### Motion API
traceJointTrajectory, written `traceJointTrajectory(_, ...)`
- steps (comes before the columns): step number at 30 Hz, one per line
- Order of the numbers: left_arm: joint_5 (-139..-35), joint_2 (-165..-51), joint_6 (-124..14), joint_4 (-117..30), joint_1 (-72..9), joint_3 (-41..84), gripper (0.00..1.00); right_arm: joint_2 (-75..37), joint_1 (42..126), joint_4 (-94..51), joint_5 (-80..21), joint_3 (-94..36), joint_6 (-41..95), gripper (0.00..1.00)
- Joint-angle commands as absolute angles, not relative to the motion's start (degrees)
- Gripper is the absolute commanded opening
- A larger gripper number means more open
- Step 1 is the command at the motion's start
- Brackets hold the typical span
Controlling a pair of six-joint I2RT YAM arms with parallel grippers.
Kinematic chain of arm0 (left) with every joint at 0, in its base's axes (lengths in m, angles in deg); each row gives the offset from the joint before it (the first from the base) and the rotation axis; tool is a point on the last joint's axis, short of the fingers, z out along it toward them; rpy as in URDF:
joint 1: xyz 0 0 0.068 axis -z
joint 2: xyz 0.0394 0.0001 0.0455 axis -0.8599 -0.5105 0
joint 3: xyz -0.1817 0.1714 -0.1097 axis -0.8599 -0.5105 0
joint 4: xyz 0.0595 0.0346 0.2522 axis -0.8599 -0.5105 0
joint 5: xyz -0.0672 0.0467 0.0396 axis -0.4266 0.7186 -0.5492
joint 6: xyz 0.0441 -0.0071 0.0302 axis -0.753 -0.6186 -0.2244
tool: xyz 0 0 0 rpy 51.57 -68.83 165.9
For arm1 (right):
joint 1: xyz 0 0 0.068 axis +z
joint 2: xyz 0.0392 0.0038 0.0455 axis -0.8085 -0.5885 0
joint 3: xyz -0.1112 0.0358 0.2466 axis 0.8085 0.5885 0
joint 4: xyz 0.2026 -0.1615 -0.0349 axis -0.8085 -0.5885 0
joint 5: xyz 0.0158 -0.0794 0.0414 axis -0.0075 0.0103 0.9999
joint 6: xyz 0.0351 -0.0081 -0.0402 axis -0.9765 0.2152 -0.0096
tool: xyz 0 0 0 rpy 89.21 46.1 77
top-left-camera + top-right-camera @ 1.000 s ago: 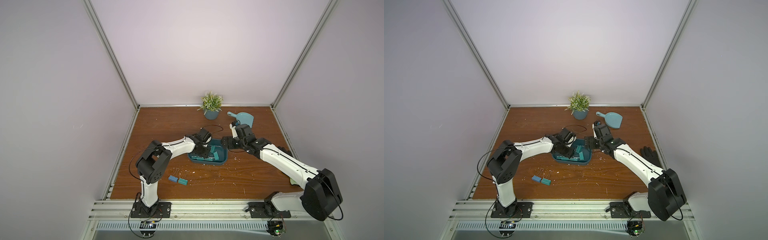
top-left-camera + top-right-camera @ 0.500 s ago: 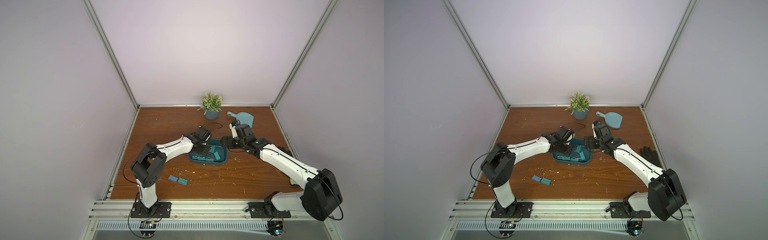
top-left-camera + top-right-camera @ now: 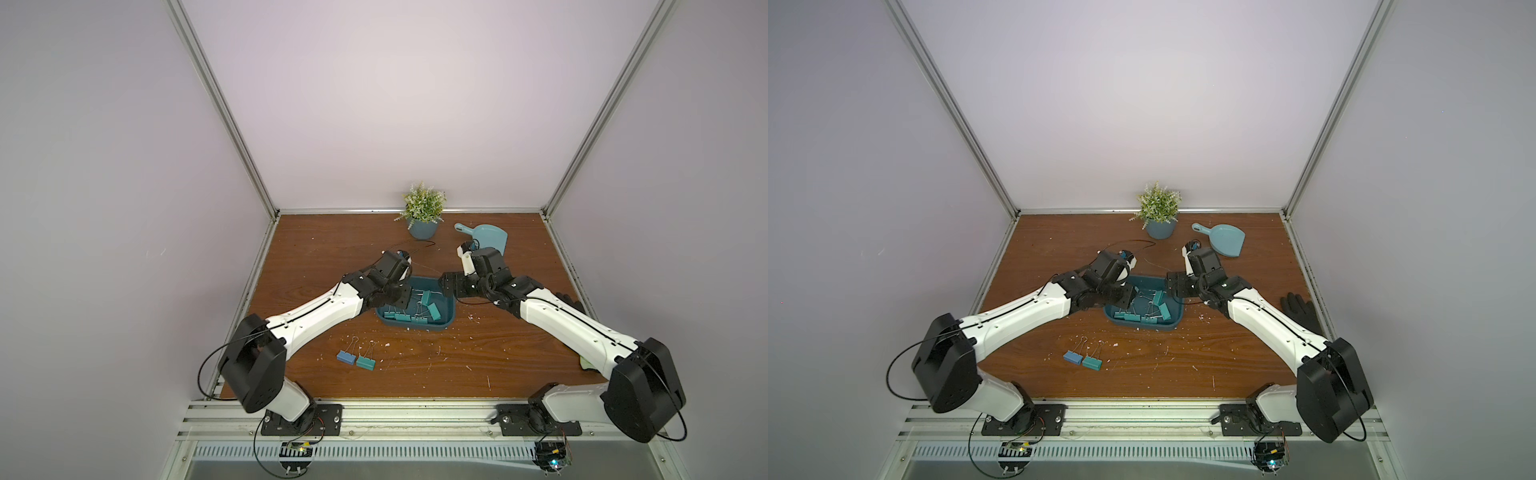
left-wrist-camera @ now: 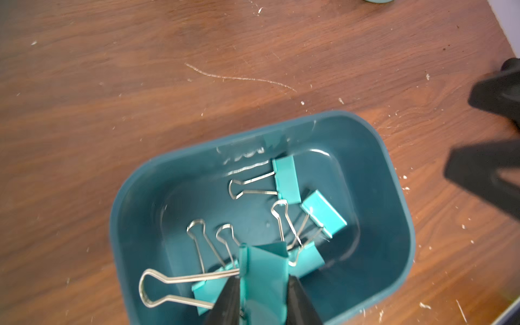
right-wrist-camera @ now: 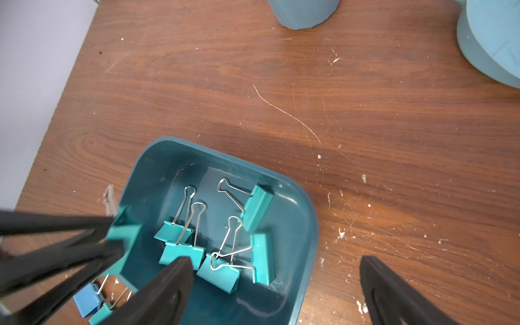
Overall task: Take out the binder clips from the storage box
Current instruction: Place the binder clip at the center of the board.
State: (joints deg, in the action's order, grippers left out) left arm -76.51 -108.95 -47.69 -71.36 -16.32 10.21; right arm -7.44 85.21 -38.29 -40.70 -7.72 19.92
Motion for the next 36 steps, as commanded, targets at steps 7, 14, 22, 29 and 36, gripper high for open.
traceJointTrajectory(7, -74.47, -97.68, -39.07, -72.57, -6.09, -2.55, 0.30, -1.16, 86.93, -36.95, -40.70, -4.90, 17.69, 0.99)
traceJointTrajectory(14, -74.64, -93.68, -36.85, -69.09, -1.22, -11.33, 0.30, 1.86, 90.31, -37.43, -43.19, -2.34, 14.89, 0.99)
traceJointTrajectory(22, -75.92, -95.18, -39.00, -65.26, -1.21, -16.67, 0.30, 3.30, 93.88, -38.86, -46.54, -1.25, 12.58, 0.99)
traceJointTrajectory(29, -77.39, -99.71, -40.62, -61.81, -1.18, -17.17, 0.30, 3.93, 94.96, -39.62, -47.84, -1.14, 11.95, 0.99)
traceJointTrajectory(36, -77.38, -101.22, -40.69, -61.76, -1.12, -17.09, 0.35, 3.89, 95.20, -39.51, -47.87, -1.02, 12.13, 0.99)
